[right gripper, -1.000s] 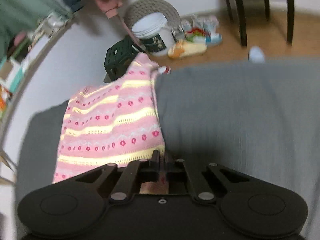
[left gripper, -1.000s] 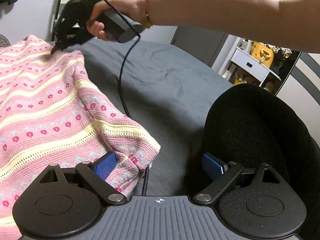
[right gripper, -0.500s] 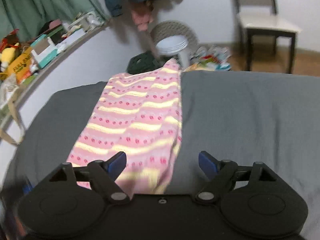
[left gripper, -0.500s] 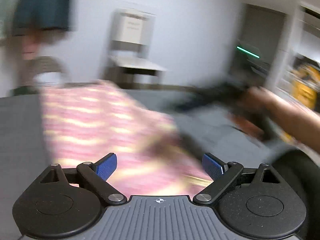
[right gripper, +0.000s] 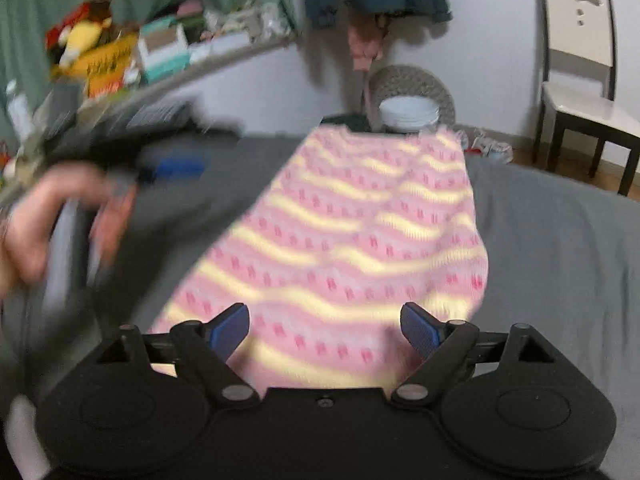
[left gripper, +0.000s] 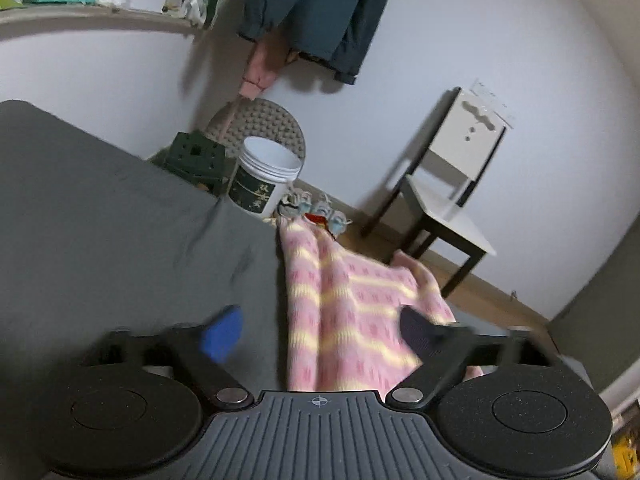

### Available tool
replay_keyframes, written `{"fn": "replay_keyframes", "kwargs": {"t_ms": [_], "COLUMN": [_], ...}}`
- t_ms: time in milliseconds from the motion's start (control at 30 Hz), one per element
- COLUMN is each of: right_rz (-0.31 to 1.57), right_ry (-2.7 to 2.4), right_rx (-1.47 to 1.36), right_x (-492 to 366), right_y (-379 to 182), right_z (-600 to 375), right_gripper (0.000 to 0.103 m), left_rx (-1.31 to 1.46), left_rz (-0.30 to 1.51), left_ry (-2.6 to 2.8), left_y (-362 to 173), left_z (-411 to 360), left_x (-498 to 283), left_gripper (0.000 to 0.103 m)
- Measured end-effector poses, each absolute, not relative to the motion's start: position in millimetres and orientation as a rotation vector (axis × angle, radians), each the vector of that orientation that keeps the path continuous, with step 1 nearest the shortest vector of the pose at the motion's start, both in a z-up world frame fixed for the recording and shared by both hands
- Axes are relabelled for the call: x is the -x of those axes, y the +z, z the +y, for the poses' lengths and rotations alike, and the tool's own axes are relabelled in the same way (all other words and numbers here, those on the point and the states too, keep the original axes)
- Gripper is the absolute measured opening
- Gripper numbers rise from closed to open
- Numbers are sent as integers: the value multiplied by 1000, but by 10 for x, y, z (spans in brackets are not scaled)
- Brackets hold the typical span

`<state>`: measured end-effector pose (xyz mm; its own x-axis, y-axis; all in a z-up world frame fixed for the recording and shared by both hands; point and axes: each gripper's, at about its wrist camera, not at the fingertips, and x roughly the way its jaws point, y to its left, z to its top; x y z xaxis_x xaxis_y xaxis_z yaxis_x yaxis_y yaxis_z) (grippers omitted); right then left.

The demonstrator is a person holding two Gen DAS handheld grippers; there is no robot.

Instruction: Fold clothes

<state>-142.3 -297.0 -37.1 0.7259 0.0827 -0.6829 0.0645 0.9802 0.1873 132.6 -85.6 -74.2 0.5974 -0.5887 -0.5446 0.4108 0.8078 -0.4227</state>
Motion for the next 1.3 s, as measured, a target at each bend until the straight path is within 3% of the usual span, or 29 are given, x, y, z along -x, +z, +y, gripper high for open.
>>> {"fn": "replay_keyframes", "kwargs": {"t_ms": [67,133,167,200,233,267,300,700,900,967,1000,1100,1200,1300], "right_rz": [770,753,738,727,727,726,726,713,685,711,725,716,579,412], "right_ry": [17,24,27,31,35,39,43,57,-97,-143,-149,-197,-403,-647], "right_rx": [-202,-246,-277,-306,-326,-346,-367,-369,-264,-299,-348,-456,-405,-319], "right_x": [1485,1470,1457,1447,1444,1441,1438,1457,1592,1614,1628,1709,1928,2199], "right_y": [-422,-425,-421,-421,-433,-444,-456,-418,-306,-319,-338,-338,-141,83], "right_z": [-3036,-3150,-3211,-3263,-3290,-3316,-3342,-3407,-3600,-3760,-3855,-4087,-4188,-4245], "right_gripper": [83,83,83,84,86,86,86,89,92,83,72,63,63,74], "left_rx": [212,136,99,65,36,16,-2,73,-10,-50,-66,-102,-119,-151], "left_rz": [748,767,779,792,805,817,824,815,794,798,798,803,798,804], "left_ry": [-565,-541,-534,-530,-530,-537,-531,-593,-716,-809,-853,-954,-1039,-1122], "left_y": [-817,-917,-954,-984,-1015,-1041,-1056,-886,-556,-448,-411,-343,-323,-327], "left_z": [-1136,-1400,-1497,-1578,-1646,-1694,-1725,-1426,-1125,-1023,-967,-811,-707,-729], "left_x": [-1507,-1670,-1718,-1751,-1773,-1783,-1787,-1930,-1327,-891,-662,-52,441,796], "left_gripper": [54,50,40,37,27,9,4,5,5,6,6,6,6,6]}}
